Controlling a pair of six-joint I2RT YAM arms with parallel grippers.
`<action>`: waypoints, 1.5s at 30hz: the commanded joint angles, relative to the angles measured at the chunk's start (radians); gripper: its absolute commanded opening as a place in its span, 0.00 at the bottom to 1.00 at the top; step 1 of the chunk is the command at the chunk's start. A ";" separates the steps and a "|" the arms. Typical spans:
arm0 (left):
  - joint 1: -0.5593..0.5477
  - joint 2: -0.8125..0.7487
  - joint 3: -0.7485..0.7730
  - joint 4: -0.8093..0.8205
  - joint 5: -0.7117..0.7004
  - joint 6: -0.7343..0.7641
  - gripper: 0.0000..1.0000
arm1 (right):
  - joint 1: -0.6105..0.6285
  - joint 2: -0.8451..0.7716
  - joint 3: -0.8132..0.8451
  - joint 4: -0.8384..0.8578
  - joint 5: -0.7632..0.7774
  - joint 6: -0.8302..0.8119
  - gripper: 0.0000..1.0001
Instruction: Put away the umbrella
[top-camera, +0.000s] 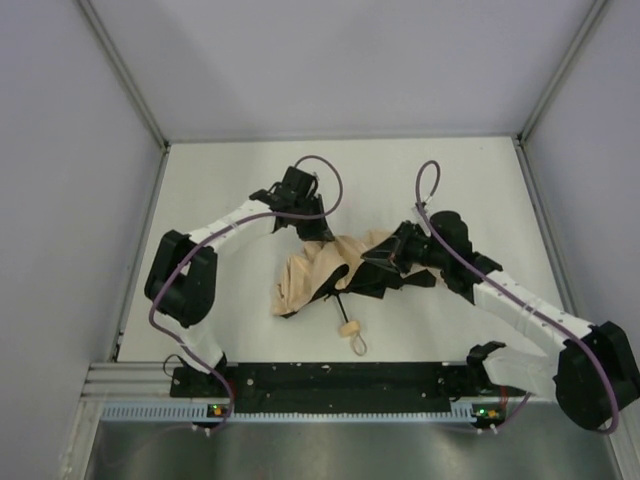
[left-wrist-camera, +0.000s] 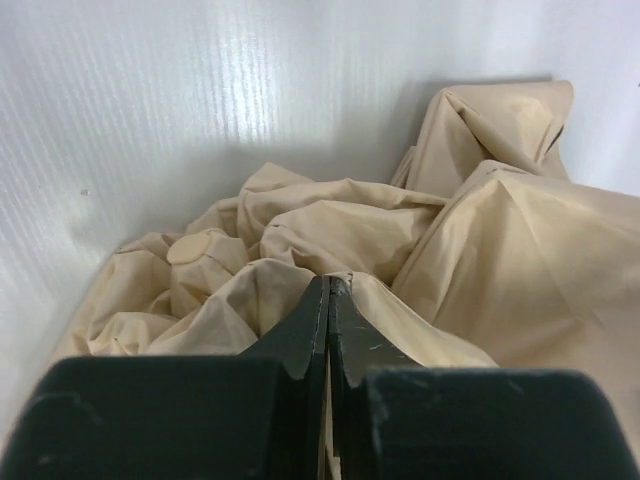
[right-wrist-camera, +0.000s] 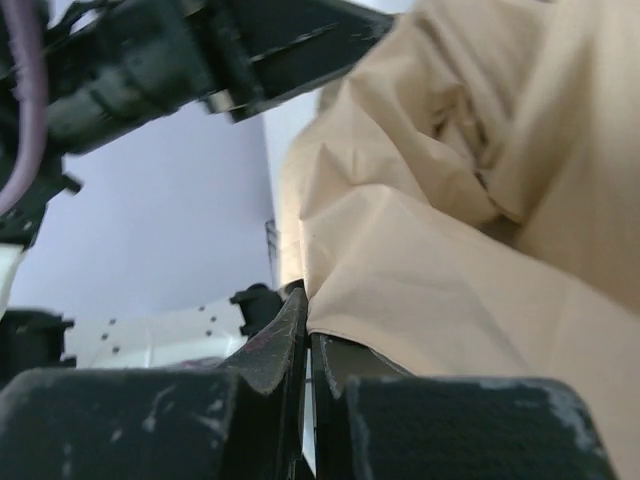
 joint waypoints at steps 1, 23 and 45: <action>0.011 -0.017 0.038 -0.012 -0.020 0.042 0.00 | 0.001 0.065 0.053 0.196 -0.208 -0.056 0.00; 0.125 -0.820 -0.474 -0.125 0.064 -0.197 0.60 | 0.328 0.499 0.228 0.398 -0.130 0.014 0.06; 0.064 -0.581 -0.358 -0.054 0.230 -0.088 0.93 | 0.235 0.108 0.554 -0.634 0.026 -0.469 0.60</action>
